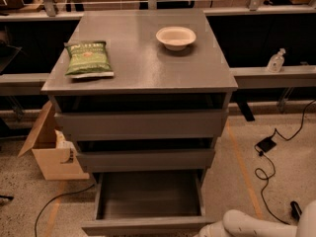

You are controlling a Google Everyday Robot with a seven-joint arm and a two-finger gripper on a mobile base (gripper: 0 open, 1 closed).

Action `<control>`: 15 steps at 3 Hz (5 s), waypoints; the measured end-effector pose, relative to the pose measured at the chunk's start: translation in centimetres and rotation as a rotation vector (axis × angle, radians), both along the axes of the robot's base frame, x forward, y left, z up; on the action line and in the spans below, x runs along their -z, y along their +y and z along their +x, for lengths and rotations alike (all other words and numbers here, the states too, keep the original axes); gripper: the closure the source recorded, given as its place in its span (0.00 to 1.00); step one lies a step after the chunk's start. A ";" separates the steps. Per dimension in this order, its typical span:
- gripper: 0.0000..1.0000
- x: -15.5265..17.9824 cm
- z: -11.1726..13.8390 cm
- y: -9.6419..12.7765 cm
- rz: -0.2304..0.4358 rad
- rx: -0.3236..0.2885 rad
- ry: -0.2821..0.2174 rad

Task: Close bottom drawer

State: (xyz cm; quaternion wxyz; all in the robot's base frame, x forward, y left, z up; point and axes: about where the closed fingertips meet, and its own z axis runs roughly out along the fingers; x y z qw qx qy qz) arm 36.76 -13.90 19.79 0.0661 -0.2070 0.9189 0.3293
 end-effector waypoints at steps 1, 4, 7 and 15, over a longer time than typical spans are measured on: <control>1.00 0.2 1.3 0.5 0.044 0.003 -0.049; 1.00 1.6 5.6 2.6 0.123 0.010 -0.157; 1.00 2.8 12.4 5.6 0.165 -0.028 -0.228; 1.00 0.0 25.0 9.9 0.153 -0.185 -0.523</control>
Offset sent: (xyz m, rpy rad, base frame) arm 0.0391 0.0113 -0.0047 0.1140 -0.1448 -0.0269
